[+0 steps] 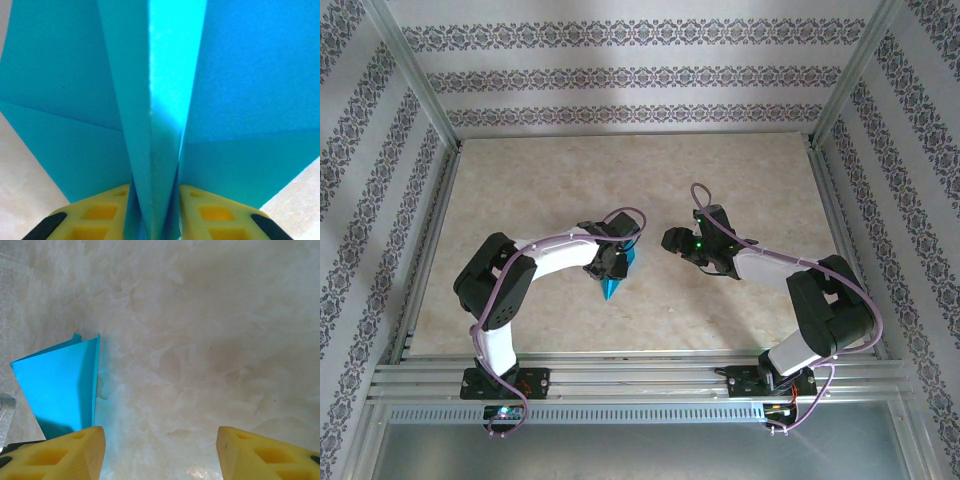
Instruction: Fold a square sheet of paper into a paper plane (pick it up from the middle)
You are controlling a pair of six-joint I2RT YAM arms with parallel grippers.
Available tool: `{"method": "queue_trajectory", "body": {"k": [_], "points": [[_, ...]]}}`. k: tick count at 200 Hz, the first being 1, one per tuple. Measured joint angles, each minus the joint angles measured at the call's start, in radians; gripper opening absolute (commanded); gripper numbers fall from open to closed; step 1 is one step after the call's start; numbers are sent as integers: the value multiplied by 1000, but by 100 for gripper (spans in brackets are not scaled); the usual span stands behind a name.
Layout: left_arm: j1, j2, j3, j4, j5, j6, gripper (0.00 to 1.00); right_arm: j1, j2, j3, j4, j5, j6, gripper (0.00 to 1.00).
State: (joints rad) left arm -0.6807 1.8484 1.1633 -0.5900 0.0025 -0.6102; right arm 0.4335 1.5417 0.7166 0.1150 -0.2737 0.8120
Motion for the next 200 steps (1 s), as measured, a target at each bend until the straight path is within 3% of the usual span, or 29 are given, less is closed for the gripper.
{"method": "queue_trajectory", "body": {"k": [26,59,116,154,200], "points": [[0,7,11,-12,-8,-14,33,0,0,0,0,0,0,61],[0,14,23,-29,-15,-30,20,0,5,0,0,0,0,60],[8,15,100,-52,-61,-18,9,-9,-5,0,-2,4,0,61],[64,41,224,-57,-67,21,6,-41,-82,-19,-15,31,-2,62],[155,250,491,-65,-66,73,5,-68,-137,-23,-25,54,-21,67]]}}
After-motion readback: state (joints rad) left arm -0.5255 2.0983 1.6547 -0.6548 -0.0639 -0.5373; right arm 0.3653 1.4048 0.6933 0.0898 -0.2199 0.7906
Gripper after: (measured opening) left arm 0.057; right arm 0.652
